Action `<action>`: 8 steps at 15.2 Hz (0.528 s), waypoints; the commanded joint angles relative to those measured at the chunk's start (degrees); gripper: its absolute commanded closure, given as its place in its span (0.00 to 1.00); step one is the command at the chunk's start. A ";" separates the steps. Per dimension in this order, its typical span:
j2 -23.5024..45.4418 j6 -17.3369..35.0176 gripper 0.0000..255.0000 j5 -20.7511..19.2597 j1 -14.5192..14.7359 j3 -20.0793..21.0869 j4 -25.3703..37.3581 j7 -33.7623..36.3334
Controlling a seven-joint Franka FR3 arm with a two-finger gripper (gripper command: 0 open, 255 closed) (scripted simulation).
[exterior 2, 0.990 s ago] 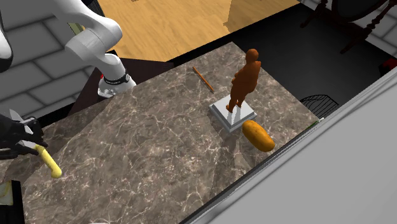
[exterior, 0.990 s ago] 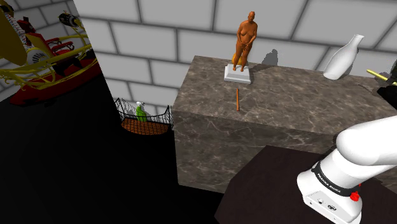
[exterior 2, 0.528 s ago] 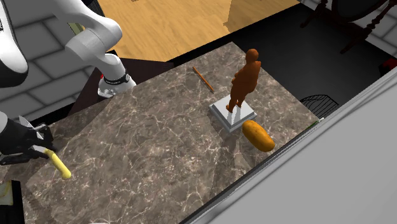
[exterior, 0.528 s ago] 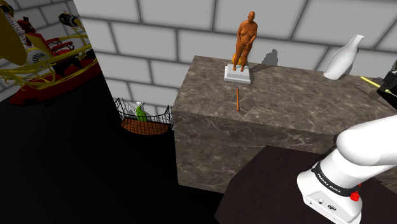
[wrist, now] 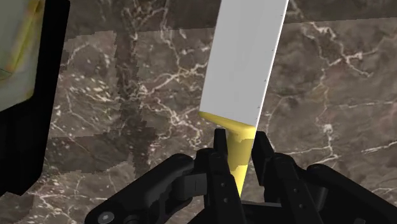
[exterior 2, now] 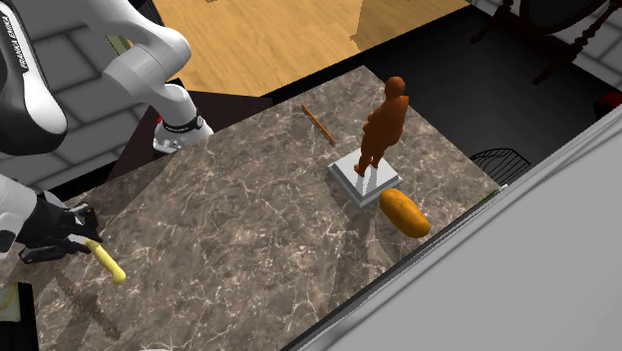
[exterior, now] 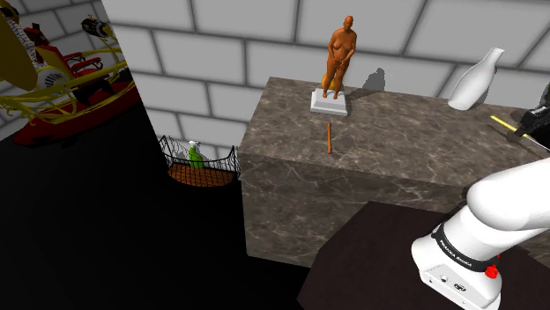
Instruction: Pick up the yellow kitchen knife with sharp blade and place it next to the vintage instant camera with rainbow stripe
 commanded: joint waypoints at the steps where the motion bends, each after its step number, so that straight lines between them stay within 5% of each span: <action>1: 0.86 1.84 1.00 0.19 0.56 -1.18 -0.98 -0.38; 8: 4.64 8.19 1.00 1.87 3.63 -6.04 -3.84 -2.24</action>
